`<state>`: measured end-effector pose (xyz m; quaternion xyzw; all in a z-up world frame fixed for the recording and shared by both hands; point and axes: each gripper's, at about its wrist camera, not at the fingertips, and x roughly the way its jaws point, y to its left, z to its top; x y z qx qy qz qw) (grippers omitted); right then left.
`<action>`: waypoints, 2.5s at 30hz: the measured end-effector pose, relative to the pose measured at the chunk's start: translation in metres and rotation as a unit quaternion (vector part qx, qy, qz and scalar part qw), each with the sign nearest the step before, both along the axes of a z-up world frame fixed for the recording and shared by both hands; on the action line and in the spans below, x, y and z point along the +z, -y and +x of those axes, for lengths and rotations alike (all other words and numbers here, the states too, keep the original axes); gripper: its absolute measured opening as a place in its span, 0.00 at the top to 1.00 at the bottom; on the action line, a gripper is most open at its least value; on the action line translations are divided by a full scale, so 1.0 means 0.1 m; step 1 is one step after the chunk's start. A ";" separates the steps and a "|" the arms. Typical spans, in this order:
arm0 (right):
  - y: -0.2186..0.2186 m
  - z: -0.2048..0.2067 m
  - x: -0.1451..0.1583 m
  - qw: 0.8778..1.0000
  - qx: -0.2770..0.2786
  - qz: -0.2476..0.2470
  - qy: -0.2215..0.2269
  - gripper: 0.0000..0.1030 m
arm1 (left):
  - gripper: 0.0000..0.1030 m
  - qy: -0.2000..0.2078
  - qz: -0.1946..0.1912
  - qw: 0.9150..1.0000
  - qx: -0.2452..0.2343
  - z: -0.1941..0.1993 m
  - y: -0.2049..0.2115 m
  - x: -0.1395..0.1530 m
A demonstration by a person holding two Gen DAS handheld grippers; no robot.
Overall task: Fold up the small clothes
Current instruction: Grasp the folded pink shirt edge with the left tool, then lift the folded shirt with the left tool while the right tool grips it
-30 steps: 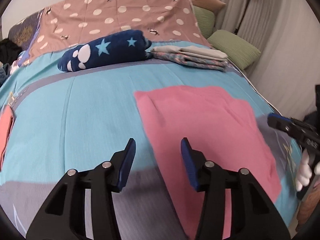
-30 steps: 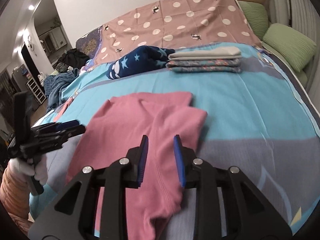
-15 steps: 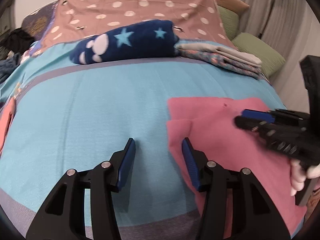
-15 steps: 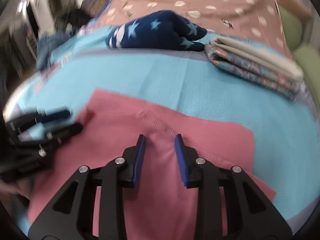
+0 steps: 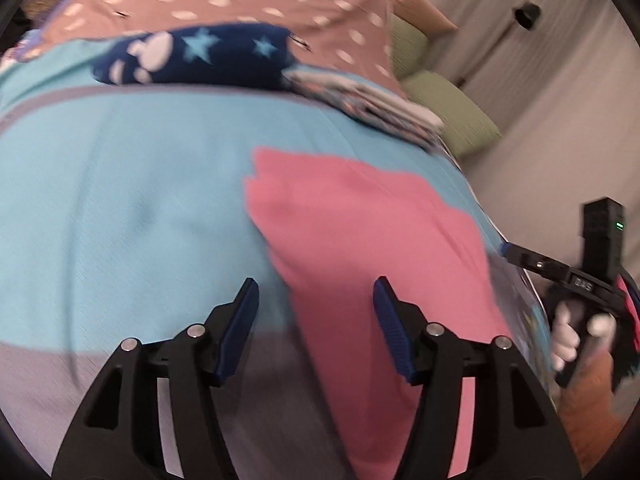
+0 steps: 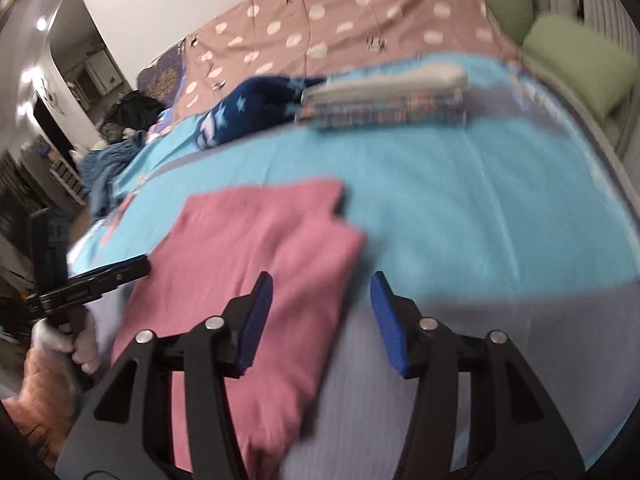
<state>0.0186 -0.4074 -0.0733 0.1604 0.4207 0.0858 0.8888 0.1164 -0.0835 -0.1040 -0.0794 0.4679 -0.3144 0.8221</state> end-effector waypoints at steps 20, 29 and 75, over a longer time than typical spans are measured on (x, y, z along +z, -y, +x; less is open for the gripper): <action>-0.11 0.60 -0.46 0.979 0.101 0.173 -0.030 0.38 | 0.42 -0.024 -0.047 0.997 -0.060 0.20 0.37 -0.21; 0.02 0.27 -0.35 0.986 0.096 0.128 -0.053 0.40 | 0.51 -0.034 -0.053 0.996 -0.068 0.12 0.22 -0.19; 0.52 0.09 2.33 0.954 -0.036 -0.081 0.286 0.81 | 0.81 0.360 0.061 0.926 -0.097 -0.01 1.92 2.59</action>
